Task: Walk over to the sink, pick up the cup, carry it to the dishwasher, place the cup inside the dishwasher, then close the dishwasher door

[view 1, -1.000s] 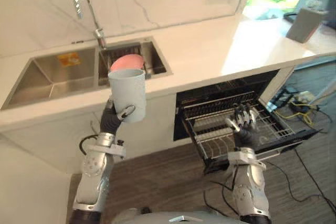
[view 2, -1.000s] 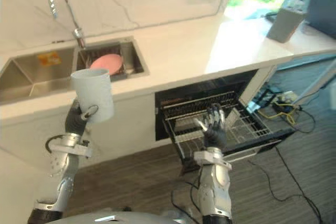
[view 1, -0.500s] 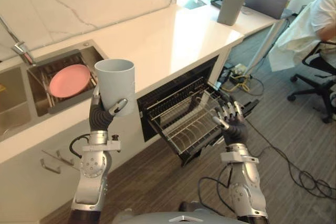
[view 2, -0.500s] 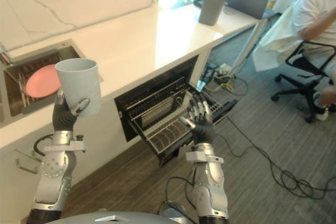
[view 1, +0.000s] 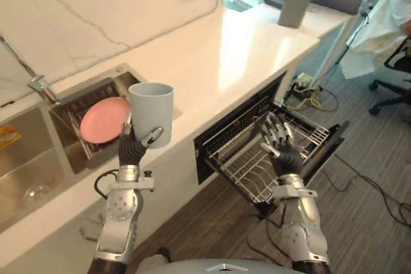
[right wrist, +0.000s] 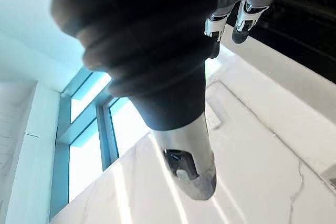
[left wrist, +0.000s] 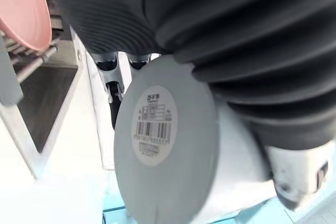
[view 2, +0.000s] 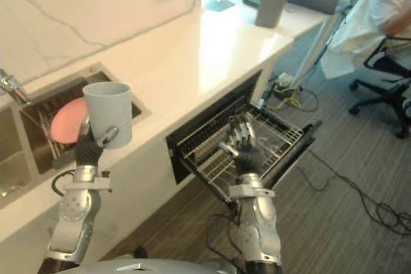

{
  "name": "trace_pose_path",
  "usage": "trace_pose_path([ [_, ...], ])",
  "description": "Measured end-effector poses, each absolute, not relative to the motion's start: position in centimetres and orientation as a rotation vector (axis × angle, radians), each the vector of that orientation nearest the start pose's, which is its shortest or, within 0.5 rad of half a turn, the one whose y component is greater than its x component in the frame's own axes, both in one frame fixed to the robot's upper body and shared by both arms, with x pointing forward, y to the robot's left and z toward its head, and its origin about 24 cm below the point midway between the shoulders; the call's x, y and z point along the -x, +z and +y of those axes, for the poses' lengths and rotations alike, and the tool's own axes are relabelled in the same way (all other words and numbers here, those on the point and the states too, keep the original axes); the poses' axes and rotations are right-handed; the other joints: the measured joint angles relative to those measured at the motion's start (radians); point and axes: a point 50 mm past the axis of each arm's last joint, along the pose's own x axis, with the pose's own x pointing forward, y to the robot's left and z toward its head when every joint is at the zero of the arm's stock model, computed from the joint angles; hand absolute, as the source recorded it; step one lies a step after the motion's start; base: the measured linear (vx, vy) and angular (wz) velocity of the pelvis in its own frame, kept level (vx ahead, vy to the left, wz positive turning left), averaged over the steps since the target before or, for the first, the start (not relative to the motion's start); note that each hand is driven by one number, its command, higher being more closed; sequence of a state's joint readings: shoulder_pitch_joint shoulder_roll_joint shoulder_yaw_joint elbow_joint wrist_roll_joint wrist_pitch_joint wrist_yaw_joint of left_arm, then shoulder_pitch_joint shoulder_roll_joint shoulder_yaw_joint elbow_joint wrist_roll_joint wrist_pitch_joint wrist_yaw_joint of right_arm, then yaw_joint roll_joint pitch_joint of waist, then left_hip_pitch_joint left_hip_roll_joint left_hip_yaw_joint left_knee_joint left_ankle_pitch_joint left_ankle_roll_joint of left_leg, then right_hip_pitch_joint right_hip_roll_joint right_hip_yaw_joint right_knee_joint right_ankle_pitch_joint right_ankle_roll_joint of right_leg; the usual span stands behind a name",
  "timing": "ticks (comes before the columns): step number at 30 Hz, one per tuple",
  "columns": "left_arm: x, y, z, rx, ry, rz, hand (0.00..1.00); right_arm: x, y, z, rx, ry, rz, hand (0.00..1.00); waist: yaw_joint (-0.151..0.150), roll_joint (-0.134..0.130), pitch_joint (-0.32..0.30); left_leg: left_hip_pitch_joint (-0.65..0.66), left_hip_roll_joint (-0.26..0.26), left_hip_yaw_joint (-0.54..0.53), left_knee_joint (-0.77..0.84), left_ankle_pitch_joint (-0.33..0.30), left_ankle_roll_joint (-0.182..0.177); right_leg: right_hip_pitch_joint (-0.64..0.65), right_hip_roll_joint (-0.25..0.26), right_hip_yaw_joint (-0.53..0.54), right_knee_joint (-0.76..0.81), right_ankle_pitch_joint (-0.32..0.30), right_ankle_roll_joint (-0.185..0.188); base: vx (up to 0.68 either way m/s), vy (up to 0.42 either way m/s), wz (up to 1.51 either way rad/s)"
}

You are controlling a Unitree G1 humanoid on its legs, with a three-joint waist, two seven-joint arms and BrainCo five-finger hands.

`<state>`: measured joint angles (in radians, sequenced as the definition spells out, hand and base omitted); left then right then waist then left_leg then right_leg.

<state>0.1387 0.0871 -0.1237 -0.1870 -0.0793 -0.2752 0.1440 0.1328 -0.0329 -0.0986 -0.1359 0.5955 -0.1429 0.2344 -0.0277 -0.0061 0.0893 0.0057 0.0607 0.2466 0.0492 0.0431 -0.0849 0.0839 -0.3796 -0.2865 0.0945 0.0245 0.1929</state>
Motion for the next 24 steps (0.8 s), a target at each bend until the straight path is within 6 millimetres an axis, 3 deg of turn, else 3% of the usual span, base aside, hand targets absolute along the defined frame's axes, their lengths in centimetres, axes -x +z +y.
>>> trace_pose_path([
  [5,-22.1,8.2,15.0,0.075,0.054,-0.316,1.00,-22.6,6.5,-18.2,-0.503,0.071,-0.259,0.00,0.004,0.008,0.000,0.016,-0.001,0.016,-0.026,-0.012,0.018,-0.068,-0.007,-0.026,0.086,0.085,-0.050,0.02,0.116,-0.10],
  [9,-22.7,9.3,15.1,0.096,0.081,-0.368,1.00,-23.0,7.2,-18.1,-0.517,0.104,-0.295,0.00,0.000,0.007,0.000,0.013,0.007,0.029,-0.033,-0.003,0.026,-0.029,0.019,-0.029,-0.018,0.138,-0.034,0.02,0.011,-0.10],
  [12,-23.4,10.5,14.6,0.098,0.109,-0.443,1.00,-23.7,7.9,-17.5,-0.596,0.162,-0.303,0.00,0.001,0.009,0.001,0.016,0.025,0.030,-0.048,0.010,0.010,-0.015,0.042,-0.029,-0.050,0.133,-0.028,-0.01,-0.071,-0.04],
  [14,-23.6,11.4,14.1,0.054,0.151,-0.508,1.00,-24.2,9.2,-16.7,-0.668,0.261,-0.317,0.00,0.004,0.009,0.002,0.039,0.043,0.041,-0.104,0.044,-0.011,-0.015,0.067,-0.029,-0.066,0.112,0.000,-0.03,-0.124,-0.16],
  [18,-24.1,10.6,13.1,-0.080,0.217,-0.499,1.00,-25.3,11.1,-15.3,-0.719,0.410,-0.315,0.00,0.013,0.001,0.006,0.058,0.060,0.081,-0.134,0.069,-0.041,-0.016,0.087,-0.030,-0.089,0.043,0.018,-0.07,-0.137,-0.28],
  [21,-24.3,9.8,11.6,-0.202,0.229,-0.483,1.00,-25.7,11.5,-14.6,-0.761,0.486,-0.261,0.00,0.005,0.031,-0.001,0.068,0.103,0.086,-0.135,0.087,-0.055,-0.017,0.128,-0.029,-0.084,0.028,0.002,-0.06,-0.094,-0.13],
  [24,-24.7,10.3,11.2,-0.274,0.268,-0.523,1.00,-26.0,11.8,-14.0,-0.752,0.522,-0.226,0.00,0.008,0.027,0.000,0.064,0.126,0.087,-0.135,0.095,-0.065,-0.026,0.149,-0.029,-0.085,0.034,-0.011,-0.05,-0.055,-0.09],
])
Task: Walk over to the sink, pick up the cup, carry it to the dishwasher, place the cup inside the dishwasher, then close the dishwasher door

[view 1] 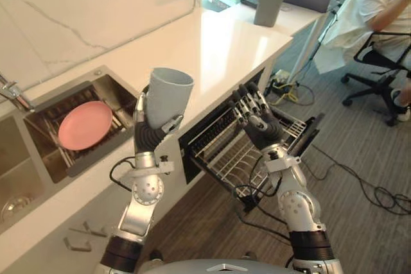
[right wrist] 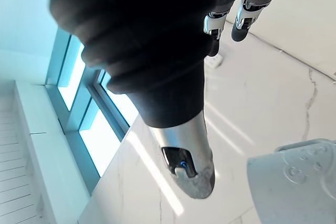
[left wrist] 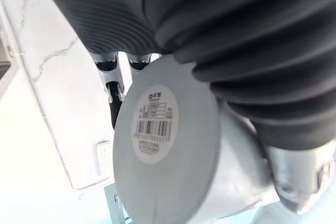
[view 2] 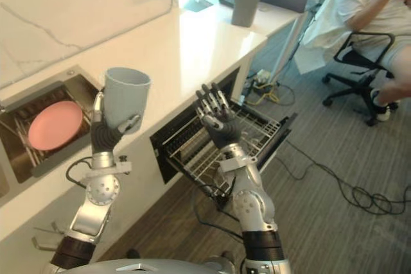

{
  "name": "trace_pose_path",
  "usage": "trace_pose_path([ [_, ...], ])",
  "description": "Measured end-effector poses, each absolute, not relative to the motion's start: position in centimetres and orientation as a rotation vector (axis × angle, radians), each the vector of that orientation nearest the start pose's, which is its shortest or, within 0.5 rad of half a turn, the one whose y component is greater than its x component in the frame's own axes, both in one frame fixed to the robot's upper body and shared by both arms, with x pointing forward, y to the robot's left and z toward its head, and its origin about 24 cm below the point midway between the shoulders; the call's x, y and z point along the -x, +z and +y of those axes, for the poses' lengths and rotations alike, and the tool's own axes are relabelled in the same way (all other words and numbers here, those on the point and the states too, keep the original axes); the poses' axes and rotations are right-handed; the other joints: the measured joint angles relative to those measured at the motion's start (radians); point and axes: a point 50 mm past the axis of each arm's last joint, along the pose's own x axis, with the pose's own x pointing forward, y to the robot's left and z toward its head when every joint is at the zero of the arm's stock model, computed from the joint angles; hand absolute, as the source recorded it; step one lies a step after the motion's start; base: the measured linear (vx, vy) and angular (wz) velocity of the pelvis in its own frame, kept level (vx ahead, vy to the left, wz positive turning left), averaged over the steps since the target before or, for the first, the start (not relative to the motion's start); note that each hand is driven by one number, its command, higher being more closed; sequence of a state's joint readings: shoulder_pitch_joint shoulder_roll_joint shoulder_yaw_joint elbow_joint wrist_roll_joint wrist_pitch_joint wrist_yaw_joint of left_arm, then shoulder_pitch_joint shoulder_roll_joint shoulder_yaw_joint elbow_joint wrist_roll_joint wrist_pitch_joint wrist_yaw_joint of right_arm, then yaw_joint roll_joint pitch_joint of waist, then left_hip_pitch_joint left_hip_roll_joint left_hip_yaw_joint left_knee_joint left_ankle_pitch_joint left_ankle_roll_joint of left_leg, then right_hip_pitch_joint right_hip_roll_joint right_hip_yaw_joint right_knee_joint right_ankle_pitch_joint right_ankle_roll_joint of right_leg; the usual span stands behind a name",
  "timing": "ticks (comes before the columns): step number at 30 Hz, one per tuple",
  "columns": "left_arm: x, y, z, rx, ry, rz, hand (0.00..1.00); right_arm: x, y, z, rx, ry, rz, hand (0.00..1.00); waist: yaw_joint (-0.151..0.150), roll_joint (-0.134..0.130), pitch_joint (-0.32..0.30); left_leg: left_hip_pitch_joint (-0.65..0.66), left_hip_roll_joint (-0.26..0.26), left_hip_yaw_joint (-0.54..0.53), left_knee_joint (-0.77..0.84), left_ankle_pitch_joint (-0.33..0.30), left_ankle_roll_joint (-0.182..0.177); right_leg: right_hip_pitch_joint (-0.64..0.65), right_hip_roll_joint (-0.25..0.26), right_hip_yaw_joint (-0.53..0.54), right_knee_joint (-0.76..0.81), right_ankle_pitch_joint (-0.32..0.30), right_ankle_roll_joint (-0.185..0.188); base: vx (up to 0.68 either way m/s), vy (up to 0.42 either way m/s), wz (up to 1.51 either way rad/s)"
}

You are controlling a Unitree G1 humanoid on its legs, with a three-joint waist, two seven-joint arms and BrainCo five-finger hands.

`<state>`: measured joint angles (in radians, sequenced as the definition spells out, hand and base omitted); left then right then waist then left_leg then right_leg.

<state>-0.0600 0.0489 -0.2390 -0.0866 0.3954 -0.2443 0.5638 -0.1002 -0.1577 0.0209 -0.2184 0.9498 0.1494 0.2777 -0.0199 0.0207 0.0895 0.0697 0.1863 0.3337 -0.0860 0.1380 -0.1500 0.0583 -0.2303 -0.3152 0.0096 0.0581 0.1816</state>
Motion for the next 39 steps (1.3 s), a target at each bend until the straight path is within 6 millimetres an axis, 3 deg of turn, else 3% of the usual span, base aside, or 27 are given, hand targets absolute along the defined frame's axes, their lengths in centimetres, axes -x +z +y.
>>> trace_pose_path([
  [6,-25.6,9.7,10.6,-0.424,0.344,-0.509,1.00,-27.0,13.5,-11.2,-0.778,0.611,-0.191,0.00,0.001,-0.005,-0.001,-0.010,0.012,-0.002,0.000,0.015,-0.002,-0.004,0.012,-0.004,-0.003,0.010,-0.011,-0.05,-0.007,0.01],
  [12,-25.8,9.1,9.8,-0.511,0.363,-0.504,1.00,-27.1,13.3,-9.7,-0.772,0.605,-0.114,0.00,0.008,-0.006,-0.002,-0.019,0.013,-0.007,0.000,0.027,0.001,-0.005,0.012,-0.019,-0.006,0.012,-0.016,-0.06,0.005,0.07],
  [19,-25.5,9.5,7.2,-0.562,0.296,-0.559,1.00,-27.5,13.8,-7.7,-0.768,0.590,-0.066,0.00,0.011,-0.007,-0.008,-0.035,0.013,-0.016,0.000,0.041,0.004,-0.006,0.015,-0.025,-0.024,0.029,-0.025,-0.03,0.003,0.02],
  [27,-25.2,9.5,6.2,-0.664,0.329,-0.592,1.00,-27.7,13.3,-6.4,-0.803,0.549,0.018,0.00,0.013,-0.006,-0.039,-0.042,0.013,-0.034,0.000,0.044,0.004,-0.005,0.018,-0.032,-0.032,0.032,-0.025,0.00,0.002,0.02],
  [28,-25.2,9.5,6.1,-0.671,0.332,-0.592,1.00,-27.7,13.3,-6.3,-0.801,0.548,0.021,1.00,0.014,-0.006,-0.041,-0.043,0.013,-0.035,0.000,0.044,0.004,-0.005,0.018,-0.033,-0.032,0.033,-0.025,0.00,0.000,0.00],
  [39,-25.8,11.2,5.0,-0.684,0.365,-0.650,1.00,-27.9,15.0,-5.9,-0.851,0.479,-0.089,1.00,0.024,0.000,-0.067,-0.052,0.013,-0.060,0.000,0.051,0.006,0.004,0.020,-0.050,-0.037,0.037,-0.026,-0.01,0.002,0.04],
])
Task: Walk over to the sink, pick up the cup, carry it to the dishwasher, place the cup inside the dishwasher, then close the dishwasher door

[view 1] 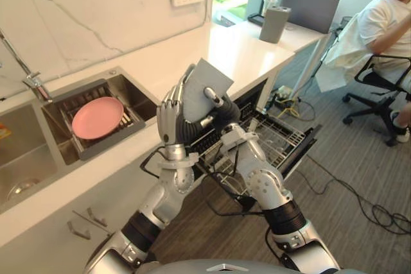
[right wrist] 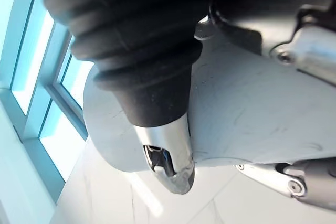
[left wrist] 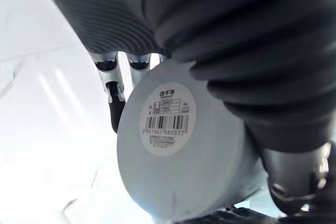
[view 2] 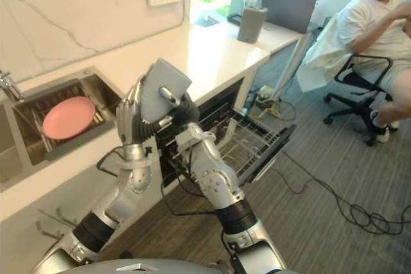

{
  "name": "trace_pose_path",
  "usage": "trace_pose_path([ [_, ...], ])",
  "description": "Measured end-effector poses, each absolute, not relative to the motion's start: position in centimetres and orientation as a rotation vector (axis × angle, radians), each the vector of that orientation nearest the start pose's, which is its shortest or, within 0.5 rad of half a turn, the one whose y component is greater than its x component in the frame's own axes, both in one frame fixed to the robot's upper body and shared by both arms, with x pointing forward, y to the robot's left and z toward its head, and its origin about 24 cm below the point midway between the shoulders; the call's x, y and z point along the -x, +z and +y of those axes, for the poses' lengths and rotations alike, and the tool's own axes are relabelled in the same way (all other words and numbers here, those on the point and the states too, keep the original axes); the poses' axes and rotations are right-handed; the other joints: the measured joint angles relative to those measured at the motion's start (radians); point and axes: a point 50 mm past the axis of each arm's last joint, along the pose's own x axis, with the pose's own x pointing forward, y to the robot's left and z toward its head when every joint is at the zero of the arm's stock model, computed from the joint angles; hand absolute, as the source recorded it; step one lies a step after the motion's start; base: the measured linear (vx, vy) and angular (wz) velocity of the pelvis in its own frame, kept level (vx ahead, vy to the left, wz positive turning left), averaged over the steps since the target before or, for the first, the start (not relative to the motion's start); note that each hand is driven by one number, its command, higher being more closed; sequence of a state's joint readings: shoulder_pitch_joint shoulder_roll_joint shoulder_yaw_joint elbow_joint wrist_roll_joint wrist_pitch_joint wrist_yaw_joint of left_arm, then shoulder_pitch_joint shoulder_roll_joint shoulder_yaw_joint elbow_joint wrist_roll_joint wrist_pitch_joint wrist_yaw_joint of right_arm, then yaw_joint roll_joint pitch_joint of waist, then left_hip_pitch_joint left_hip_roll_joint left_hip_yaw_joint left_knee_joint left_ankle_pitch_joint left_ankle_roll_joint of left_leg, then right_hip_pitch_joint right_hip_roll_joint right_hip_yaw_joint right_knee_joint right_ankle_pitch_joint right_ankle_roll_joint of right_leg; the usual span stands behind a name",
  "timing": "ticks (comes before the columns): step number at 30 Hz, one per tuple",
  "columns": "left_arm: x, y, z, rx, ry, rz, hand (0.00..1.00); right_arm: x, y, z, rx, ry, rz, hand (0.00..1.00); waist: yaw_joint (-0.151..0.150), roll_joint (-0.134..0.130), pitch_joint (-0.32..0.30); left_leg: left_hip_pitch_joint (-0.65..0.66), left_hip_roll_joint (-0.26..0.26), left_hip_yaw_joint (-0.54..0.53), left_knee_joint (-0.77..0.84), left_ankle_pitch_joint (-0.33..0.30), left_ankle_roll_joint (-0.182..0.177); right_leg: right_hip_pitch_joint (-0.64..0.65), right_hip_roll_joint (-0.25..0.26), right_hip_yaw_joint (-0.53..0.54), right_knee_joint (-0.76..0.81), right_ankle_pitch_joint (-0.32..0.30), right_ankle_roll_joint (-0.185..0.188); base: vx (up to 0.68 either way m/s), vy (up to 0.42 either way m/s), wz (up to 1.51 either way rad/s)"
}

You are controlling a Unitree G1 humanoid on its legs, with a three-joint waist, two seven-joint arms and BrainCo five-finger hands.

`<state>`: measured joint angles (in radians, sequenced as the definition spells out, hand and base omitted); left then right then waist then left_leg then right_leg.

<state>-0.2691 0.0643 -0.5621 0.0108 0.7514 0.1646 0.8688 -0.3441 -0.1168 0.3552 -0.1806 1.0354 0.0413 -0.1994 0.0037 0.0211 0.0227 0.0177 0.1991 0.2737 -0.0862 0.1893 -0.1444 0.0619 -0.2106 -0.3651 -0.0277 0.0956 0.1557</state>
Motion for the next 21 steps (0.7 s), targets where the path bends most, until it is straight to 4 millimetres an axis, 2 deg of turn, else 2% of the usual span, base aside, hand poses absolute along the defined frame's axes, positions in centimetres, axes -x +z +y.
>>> trace_pose_path([
  [1,-25.8,11.3,5.0,-0.684,0.370,-0.660,0.00,-27.8,15.1,-5.8,-0.859,0.474,-0.103,1.00,0.005,0.005,-0.005,0.000,0.000,-0.002,0.000,0.000,0.000,0.002,0.000,-0.002,-0.002,0.000,0.001,-0.01,0.005,0.05],
  [5,-25.1,11.5,4.2,-0.666,0.343,-0.710,0.00,-27.8,16.0,-5.9,-0.920,0.420,-0.181,1.00,0.029,0.023,-0.017,-0.004,0.001,-0.009,0.000,-0.004,-0.008,0.008,0.003,-0.007,-0.012,0.002,0.005,-0.01,0.003,0.03],
  [9,-24.8,11.7,4.2,-0.638,0.345,-0.727,0.00,-27.5,16.7,-5.6,-1.005,0.396,-0.263,1.00,0.033,0.036,-0.025,-0.017,0.001,-0.028,0.000,-0.001,-0.011,0.008,0.004,-0.025,-0.012,0.002,0.006,0.00,-0.001,0.11],
  [13,-24.5,11.2,4.5,-0.626,0.344,-0.722,0.00,-27.4,16.9,-5.4,-1.008,0.384,-0.277,1.00,0.045,0.037,-0.026,-0.018,0.002,-0.031,0.000,0.000,-0.012,0.009,0.005,-0.027,-0.013,0.003,0.007,0.00,0.000,0.02],
  [17,-24.4,10.8,5.6,-0.619,0.390,-0.703,0.00,-27.4,17.9,-5.0,-0.943,0.354,-0.318,1.00,0.049,0.037,-0.026,-0.018,0.001,-0.032,0.000,0.001,-0.011,0.010,0.005,-0.027,-0.013,0.007,0.012,0.00,0.000,0.00],
  [19,-24.4,10.4,6.2,-0.614,0.398,-0.675,0.00,-27.6,18.5,-5.2,-0.924,0.322,-0.359,1.00,0.049,0.038,-0.025,-0.017,0.001,-0.033,0.000,0.001,-0.011,0.011,0.005,-0.026,-0.013,0.007,0.012,0.00,0.000,0.00],
  [20,-24.3,9.4,6.8,-0.616,0.392,-0.621,0.00,-27.8,19.7,-5.8,-0.935,0.286,-0.428,1.00,0.045,0.039,-0.025,-0.016,0.001,-0.032,0.000,0.001,-0.011,0.012,0.005,-0.025,-0.013,0.007,0.012,0.00,0.000,0.00],
  [21,-24.2,7.2,7.5,-0.617,0.374,-0.497,0.00,-28.0,21.5,-6.8,-0.960,0.242,-0.536,1.00,0.040,0.041,-0.024,-0.016,0.001,-0.031,0.000,0.002,-0.010,0.011,0.005,-0.024,-0.014,0.007,0.012,0.00,0.000,0.00],
])
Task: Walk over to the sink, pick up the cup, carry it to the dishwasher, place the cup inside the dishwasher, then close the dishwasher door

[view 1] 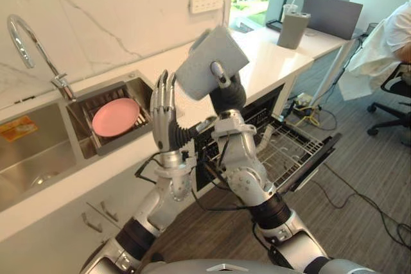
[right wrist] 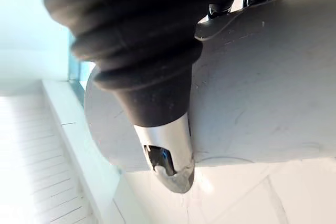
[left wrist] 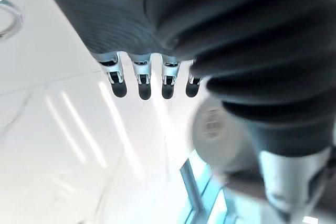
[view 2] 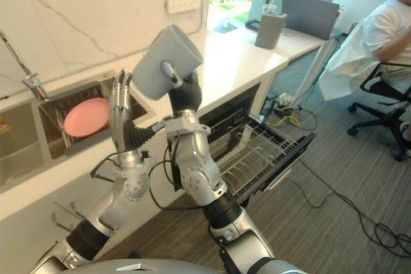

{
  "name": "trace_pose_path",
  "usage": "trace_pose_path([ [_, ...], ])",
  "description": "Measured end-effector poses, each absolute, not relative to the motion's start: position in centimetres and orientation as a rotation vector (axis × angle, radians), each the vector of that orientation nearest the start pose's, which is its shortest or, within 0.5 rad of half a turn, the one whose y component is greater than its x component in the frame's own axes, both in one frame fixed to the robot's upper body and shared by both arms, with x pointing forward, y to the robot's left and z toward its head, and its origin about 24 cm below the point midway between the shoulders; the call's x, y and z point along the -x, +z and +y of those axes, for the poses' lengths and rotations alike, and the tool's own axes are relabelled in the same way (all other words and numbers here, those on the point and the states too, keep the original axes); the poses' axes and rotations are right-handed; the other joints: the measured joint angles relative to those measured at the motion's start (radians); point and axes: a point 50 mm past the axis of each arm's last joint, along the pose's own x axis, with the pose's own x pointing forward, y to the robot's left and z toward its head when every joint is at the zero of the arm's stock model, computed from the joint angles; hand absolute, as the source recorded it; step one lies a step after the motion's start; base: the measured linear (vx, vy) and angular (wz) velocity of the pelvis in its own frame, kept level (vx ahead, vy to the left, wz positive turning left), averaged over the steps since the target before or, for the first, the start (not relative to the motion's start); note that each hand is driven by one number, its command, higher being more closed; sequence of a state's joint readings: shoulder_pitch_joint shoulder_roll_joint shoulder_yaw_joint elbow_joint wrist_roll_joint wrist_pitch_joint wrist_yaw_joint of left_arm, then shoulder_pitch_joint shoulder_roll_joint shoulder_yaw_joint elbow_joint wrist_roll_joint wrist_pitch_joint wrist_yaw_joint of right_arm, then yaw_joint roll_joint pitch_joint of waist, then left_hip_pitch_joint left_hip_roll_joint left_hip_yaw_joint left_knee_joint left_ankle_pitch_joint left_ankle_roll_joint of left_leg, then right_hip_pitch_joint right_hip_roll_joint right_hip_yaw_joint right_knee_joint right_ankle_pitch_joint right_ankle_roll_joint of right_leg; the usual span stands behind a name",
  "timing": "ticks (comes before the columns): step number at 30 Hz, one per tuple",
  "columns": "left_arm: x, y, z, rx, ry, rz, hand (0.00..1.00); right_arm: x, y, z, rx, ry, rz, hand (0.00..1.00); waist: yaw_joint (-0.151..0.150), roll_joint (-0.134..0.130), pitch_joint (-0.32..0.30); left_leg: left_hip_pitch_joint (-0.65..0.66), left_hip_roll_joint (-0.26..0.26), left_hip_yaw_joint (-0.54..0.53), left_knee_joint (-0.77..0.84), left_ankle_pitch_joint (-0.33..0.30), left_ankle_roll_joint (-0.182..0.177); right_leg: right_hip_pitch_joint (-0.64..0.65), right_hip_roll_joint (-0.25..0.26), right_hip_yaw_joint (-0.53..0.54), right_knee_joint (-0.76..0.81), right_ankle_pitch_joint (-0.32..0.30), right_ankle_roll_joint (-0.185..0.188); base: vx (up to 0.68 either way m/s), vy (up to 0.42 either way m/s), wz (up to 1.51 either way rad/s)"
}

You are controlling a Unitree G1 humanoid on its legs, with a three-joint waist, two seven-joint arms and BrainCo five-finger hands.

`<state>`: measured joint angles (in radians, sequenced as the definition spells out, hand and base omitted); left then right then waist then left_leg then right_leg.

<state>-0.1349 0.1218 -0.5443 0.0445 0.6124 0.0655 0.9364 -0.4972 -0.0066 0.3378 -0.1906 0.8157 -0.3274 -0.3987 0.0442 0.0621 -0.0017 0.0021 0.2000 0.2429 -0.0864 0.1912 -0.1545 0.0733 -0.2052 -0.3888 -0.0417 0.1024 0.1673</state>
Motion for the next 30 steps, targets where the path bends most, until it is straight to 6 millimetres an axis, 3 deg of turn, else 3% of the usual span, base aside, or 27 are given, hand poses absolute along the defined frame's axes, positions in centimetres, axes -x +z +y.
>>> trace_pose_path([
  [1,-24.1,6.0,7.8,-0.610,0.363,-0.426,0.00,-27.9,22.4,-7.6,-0.967,0.214,-0.598,1.00,-0.001,0.000,0.000,0.000,0.000,0.000,0.000,0.000,0.000,0.000,0.000,0.000,-0.001,0.000,-0.001,0.00,0.000,0.00],
  [3,-23.2,3.1,9.0,-0.548,0.324,-0.245,0.00,-26.8,24.9,-11.6,-0.966,0.092,-0.829,1.00,-0.001,-0.002,0.001,0.000,-0.001,0.004,0.000,0.000,0.000,0.002,0.000,-0.001,-0.004,-0.002,-0.003,0.00,0.000,0.00],
  [5,-23.0,2.9,9.2,-0.448,0.280,-0.219,0.00,-26.4,24.8,-14.5,-0.897,-0.024,-0.910,1.00,-0.002,-0.002,0.001,0.000,-0.002,0.005,0.000,0.000,0.000,0.002,0.000,-0.001,-0.004,-0.002,-0.003,0.00,0.000,0.00],
  [11,-22.0,5.8,7.5,-0.172,0.105,-0.309,0.00,-25.6,19.4,-22.9,-0.601,-0.322,-0.823,1.00,-0.021,0.003,0.012,-0.003,-0.001,0.005,0.000,-0.001,0.000,0.001,0.000,-0.001,-0.008,-0.003,-0.002,0.00,0.000,0.00],
  [14,-21.6,5.0,7.5,-0.016,-0.008,-0.204,0.00,-24.9,17.1,-25.7,-0.540,-0.402,-0.745,1.00,-0.025,0.008,0.015,-0.003,-0.001,0.005,0.000,-0.003,-0.001,0.002,0.001,-0.001,-0.011,-0.004,-0.001,0.00,0.000,0.00],
  [18,-19.9,2.7,6.6,0.245,-0.250,0.008,0.00,-24.9,13.9,-27.5,-0.435,-0.458,-0.589,1.00,-0.036,0.013,0.024,-0.012,-0.002,0.004,0.000,-0.005,-0.001,0.000,0.001,-0.004,-0.014,-0.006,0.003,0.00,0.000,0.02],
  [22,-19.1,0.1,6.3,0.293,-0.323,0.186,0.00,-25.6,11.3,-28.3,-0.269,-0.477,-0.426,1.00,-0.033,-0.004,0.038,-0.019,-0.002,0.001,0.000,-0.007,0.001,-0.003,0.001,-0.006,-0.014,-0.007,0.004,0.00,0.000,0.02],
  [23,-18.7,-1.7,6.6,0.265,-0.326,0.264,0.00,-25.9,10.5,-28.5,-0.218,-0.468,-0.379,1.00,-0.030,-0.010,0.042,-0.019,-0.001,0.000,0.000,-0.009,0.004,-0.001,0.001,-0.006,-0.014,-0.008,0.005,0.00,0.000,0.05],
  [25,-17.6,-4.8,7.5,0.226,-0.305,0.414,0.00,-26.2,9.4,-28.7,-0.155,-0.450,-0.305,1.00,-0.026,-0.020,0.048,-0.020,-0.001,-0.003,0.000,-0.009,0.005,0.001,0.001,-0.007,-0.014,-0.010,0.008,0.00,0.000,0.05],
  [27,-15.5,-8.4,9.6,0.170,-0.240,0.603,0.00,-26.5,7.5,-28.8,-0.109,-0.422,-0.191,1.00,-0.023,-0.032,0.059,-0.015,-0.005,-0.022,0.000,-0.008,0.005,0.018,0.000,-0.022,-0.013,-0.016,0.004,0.01,-0.006,0.17],
  [30,-13.3,-11.3,12.8,0.077,-0.139,0.767,0.00,-26.7,4.8,-28.5,-0.060,-0.374,-0.022,1.00,-0.019,-0.048,0.072,-0.003,-0.009,-0.037,0.000,-0.012,0.005,0.045,-0.001,-0.044,-0.013,-0.025,0.002,0.03,-0.012,0.24],
])
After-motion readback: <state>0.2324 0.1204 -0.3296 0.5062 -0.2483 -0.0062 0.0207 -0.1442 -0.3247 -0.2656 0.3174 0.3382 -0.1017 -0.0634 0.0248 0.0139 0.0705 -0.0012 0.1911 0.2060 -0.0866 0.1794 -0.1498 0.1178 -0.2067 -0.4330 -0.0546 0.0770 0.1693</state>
